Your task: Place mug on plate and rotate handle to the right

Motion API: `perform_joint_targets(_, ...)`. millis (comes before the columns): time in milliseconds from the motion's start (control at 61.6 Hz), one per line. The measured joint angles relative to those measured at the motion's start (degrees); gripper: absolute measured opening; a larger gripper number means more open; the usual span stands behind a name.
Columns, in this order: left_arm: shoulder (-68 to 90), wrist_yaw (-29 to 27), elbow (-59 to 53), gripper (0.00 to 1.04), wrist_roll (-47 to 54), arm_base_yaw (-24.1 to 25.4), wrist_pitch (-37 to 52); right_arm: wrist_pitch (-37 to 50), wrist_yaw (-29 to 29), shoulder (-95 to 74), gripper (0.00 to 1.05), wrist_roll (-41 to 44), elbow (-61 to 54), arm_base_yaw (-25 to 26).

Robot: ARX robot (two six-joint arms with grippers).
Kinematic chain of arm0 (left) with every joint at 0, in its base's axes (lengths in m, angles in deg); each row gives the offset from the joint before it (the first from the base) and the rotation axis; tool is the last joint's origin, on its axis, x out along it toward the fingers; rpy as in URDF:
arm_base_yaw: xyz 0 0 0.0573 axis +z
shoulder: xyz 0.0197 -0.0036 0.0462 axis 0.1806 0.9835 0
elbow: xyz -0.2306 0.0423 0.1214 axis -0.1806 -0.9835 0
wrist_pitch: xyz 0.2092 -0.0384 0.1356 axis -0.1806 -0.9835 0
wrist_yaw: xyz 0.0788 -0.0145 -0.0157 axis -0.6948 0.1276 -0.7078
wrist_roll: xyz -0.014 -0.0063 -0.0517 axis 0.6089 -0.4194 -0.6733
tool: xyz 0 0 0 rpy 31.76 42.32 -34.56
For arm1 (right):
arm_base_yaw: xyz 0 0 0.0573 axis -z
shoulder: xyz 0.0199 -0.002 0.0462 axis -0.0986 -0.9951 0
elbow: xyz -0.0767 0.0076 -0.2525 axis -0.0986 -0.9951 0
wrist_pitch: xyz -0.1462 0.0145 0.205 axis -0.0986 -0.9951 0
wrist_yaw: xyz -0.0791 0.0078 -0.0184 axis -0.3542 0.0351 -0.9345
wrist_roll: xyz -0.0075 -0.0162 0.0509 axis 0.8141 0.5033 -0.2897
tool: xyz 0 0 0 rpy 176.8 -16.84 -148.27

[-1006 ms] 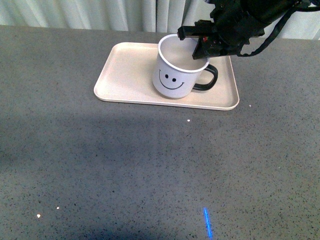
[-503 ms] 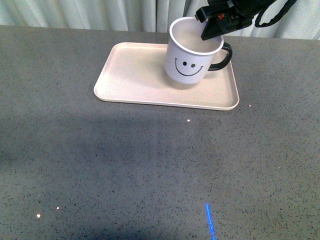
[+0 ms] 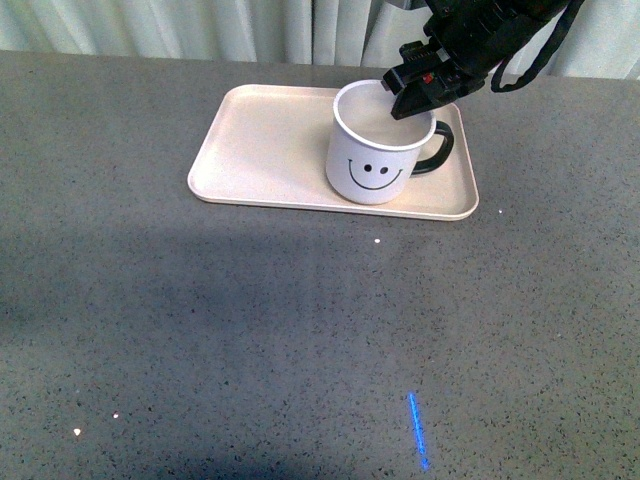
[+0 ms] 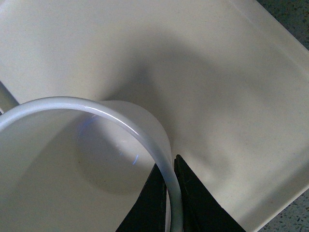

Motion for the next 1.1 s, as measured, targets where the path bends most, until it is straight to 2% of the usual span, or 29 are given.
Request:
perform_joint_targets(146, 0.0, 0.0, 0.0, 0.95, 0.0, 0.0, 0.0, 0.1, -0.2, -0.3, 0.02, 0.3, 0.3, 0.0)
perform_joint_targets(389, 0.0, 0.0, 0.0, 0.95, 0.0, 0.0, 0.0, 1.9, -0.3, -1.7, 0.41, 0.5, 0.7, 0.0)
perform_joint_targets(503, 0.0, 0.0, 0.0, 0.95, 0.0, 0.0, 0.0, 3.8, 1.4, -1.6, 0.58, 0.2, 1.0, 0.3)
perform_joint_targets(519, 0.0, 0.0, 0.0, 0.95, 0.0, 0.0, 0.0, 4.2, 1.9, -1.4, 0.62, 0.1, 1.0, 0.5)
perform_joint_targets(535, 0.0, 0.0, 0.0, 0.95, 0.0, 0.0, 0.0, 14.3, 8.7, 11.0, 0.96, -0.1, -6.1, 2.6)
perform_joint_targets(552, 0.0, 0.0, 0.0, 0.95, 0.0, 0.0, 0.0, 14.6, 8.3, 10.9, 0.95, -0.2, -6.5, 2.6)
perform_joint_targets(568, 0.0, 0.0, 0.0, 0.95, 0.0, 0.0, 0.0, 18.1, 5.6, 11.5, 0.93, -1.6, -8.6, 2.5)
perform_joint_targets(616, 0.0, 0.0, 0.0, 0.95, 0.0, 0.0, 0.0, 34.3, -5.6, 15.1, 0.85, -6.6, -18.4, 2.1)
perform_joint_targets(698, 0.0, 0.0, 0.0, 0.95, 0.0, 0.0, 0.0, 56.5, -16.0, 21.6, 0.73, -14.6, -34.2, 2.1)
perform_joint_targets(762, 0.0, 0.0, 0.0, 0.95, 0.0, 0.0, 0.0, 72.4, -18.7, 27.8, 0.61, -18.6, -46.6, 2.7)
perform_joint_targets(795, 0.0, 0.0, 0.0, 0.95, 0.0, 0.0, 0.0, 77.3, -18.8, 30.3, 0.55, -19.8, -50.9, 3.0)
perform_joint_targets(892, 0.0, 0.0, 0.0, 0.95, 0.0, 0.0, 0.0, 85.1, -18.8, 36.1, 0.39, -21.7, -60.6, 3.7)
perform_joint_targets(1103, 0.0, 0.0, 0.0, 0.95, 0.0, 0.0, 0.0, 88.4, -17.7, 43.0, 0.02, -22.9, -75.4, 4.3)
